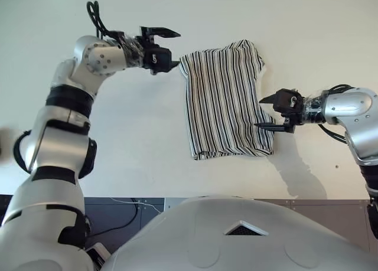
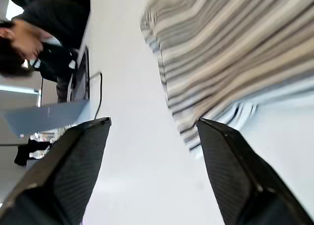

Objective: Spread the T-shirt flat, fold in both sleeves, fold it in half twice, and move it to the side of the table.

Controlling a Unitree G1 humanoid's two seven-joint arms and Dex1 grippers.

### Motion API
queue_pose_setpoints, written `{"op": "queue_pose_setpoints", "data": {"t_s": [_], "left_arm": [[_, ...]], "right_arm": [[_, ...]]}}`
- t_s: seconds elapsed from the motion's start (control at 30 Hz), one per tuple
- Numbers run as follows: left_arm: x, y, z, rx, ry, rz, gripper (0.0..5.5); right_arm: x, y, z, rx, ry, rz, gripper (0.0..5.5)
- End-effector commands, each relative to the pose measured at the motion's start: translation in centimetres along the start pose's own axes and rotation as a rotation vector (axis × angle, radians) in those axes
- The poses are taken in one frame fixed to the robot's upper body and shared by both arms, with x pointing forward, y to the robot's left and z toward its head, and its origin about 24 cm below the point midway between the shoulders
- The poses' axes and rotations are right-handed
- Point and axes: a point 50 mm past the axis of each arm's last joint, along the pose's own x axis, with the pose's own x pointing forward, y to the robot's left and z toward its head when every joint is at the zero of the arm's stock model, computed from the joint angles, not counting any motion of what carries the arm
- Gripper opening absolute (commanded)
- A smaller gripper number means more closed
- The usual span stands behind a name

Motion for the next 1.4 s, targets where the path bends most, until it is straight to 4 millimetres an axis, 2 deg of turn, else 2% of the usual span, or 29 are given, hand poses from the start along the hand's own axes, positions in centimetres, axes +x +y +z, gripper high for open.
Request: {"op": "queue_pose_setpoints", "data": {"t_s": [0.03,0.1,0.17,0.23,0.33,0.5,0.63,0.8,0.93,1.0,1.07,1.17,1.3,1.4], "left_arm": [[-1.9,-3.1,4.3,-0.116,-0.134,-0.01,3.23],[-3.1,-5.0,6.9,-0.193,-0.193,-0.056,3.23],[-3.4,-7.8,9.0,-0.262,-0.232,-0.13,3.23],[-3.1,-10.5,9.9,-0.299,-0.223,-0.187,3.23],[-3.2,-12.5,9.7,-0.314,-0.161,-0.246,3.23],[-4.5,-14.8,7.0,-0.245,-0.061,-0.405,3.23],[-6.1,-14.8,6.0,-0.202,-0.053,-0.447,3.23],[-6.5,-9.6,7.4,-0.207,-0.175,-0.158,3.23],[-7.6,-8.1,9.2,-0.241,-0.232,-0.072,3.23],[-9.0,-9.0,9.2,-0.248,-0.204,-0.125,3.23],[-10.1,-10.2,8.3,-0.218,-0.148,-0.205,3.23],[-11.3,-13.0,6.0,-0.166,-0.043,-0.324,3.23],[-10.7,-14.8,5.2,-0.139,-0.018,-0.325,3.23],[-9.0,-16.0,5.3,-0.073,-0.053,-0.331,3.23]], "right_arm": [[-2.3,0.0,1.7,0.075,-0.147,-0.068,3.4],[-3.7,-0.2,0.8,0.077,-0.11,-0.12,3.4],[-4.4,-0.1,0.0,0.084,-0.081,-0.155,3.4],[-4.4,0.0,-0.1,0.073,-0.069,-0.167,3.4],[-4.1,0.4,0.0,0.024,-0.047,-0.146,3.4],[-2.7,2.5,-0.7,-0.116,0.015,-0.121,3.4],[-3.0,3.9,-1.1,-0.231,0.048,-0.111,3.4],[-3.7,6.4,-1.5,-0.466,0.073,-0.109,3.4],[-3.6,8.6,-3.1,-0.593,0.051,-0.088,3.4],[-2.9,10.5,-3.7,-0.619,0.014,-0.075,3.4],[-2.5,11.7,-4.2,-0.623,0.001,-0.074,3.4],[-2.0,12.3,-5.1,-0.632,0.011,-0.084,3.4],[-1.6,11.8,-5.5,-0.651,0.013,-0.099,3.4],[-1.5,11.3,-5.7,-0.666,0.012,-0.105,3.4]]}}
